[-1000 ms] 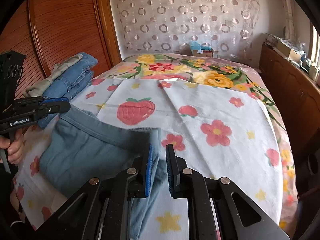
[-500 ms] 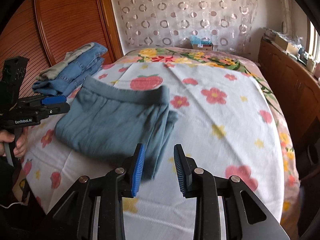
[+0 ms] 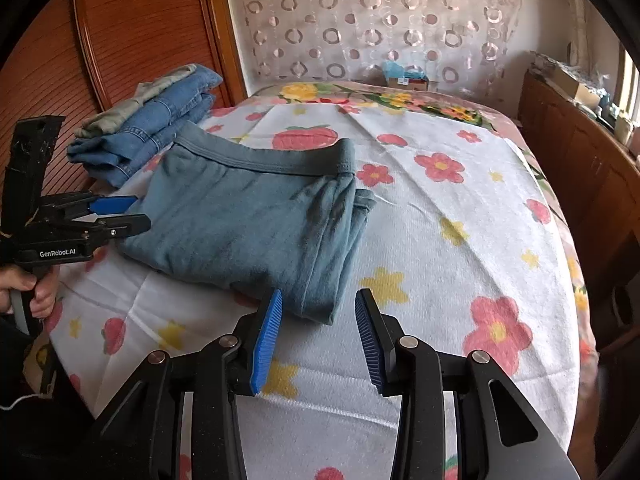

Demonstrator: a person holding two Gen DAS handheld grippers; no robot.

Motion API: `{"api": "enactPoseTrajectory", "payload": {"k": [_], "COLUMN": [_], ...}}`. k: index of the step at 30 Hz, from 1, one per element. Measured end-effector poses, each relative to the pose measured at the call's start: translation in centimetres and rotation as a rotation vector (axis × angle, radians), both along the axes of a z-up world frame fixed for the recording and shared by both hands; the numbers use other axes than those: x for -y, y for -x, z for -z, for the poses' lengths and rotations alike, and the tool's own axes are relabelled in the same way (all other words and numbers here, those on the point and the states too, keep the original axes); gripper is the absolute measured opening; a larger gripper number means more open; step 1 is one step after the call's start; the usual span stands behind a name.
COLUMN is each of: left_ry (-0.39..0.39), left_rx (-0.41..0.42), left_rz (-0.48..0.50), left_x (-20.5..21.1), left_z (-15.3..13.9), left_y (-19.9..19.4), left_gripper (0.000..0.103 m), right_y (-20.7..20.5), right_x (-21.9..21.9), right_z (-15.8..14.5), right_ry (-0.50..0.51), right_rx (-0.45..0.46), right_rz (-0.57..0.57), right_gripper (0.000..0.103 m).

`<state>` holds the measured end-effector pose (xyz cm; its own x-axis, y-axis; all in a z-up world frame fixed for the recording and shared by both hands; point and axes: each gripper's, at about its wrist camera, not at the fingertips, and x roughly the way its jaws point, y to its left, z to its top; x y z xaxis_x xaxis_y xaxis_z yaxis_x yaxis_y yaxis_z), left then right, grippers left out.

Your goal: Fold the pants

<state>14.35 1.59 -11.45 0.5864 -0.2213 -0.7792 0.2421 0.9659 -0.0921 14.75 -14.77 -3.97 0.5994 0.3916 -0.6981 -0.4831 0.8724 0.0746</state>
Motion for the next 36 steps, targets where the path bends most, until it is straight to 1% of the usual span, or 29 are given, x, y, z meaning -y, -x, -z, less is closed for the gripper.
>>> {"api": "enactPoseTrajectory", "payload": {"k": [16,17,18,20,21,22,25,29,36], "left_ry": [0.001,0.001,0.003,0.015,0.015,0.012,0.002,0.003,0.003], "left_rx": [-0.011,-0.010,-0.011,-0.016,-0.015,-0.013,-0.007,-0.004,-0.001], "left_rz": [-0.002,-0.001,-0.004,-0.011,-0.012,-0.011,-0.009,-0.006,-0.004], "left_x": [0.1,0.0,0.0,-0.2,-0.2,-0.2,-0.1,-0.3,-0.3], "left_z": [0.2,0.2,0.2,0.3,0.3,0.3,0.3,0.4,0.4], "left_y": [-0.2,-0.2,-0.2,-0.4,-0.3,-0.3,-0.3,-0.2,-0.2], "left_gripper": [0.056,0.056,0.056,0.056,0.056,0.056,0.056,0.056,0.056], "right_y": [-0.4,-0.4,-0.4,-0.4,-0.4,-0.4,-0.1,0.4,0.8], "right_x": [-1.2,-1.1,-1.1,-0.9,-0.8,-0.8,-0.4,0.4,0.6], "right_z": [0.7,0.7,0.7,0.7,0.6,0.5,0.1,-0.4,-0.2], "right_ry": [0.023,0.023,0.025,0.018,0.017,0.018,0.019,0.022,0.024], "right_rx": [0.017,0.022,0.023,0.022,0.024,0.025,0.036,0.057,0.041], "right_rz": [-0.021,-0.025,-0.028,-0.031,-0.032,-0.037,-0.044,-0.035,-0.033], "right_gripper": [0.039,0.038,0.030,0.024,0.016,0.012,0.008,0.006,0.005]}}
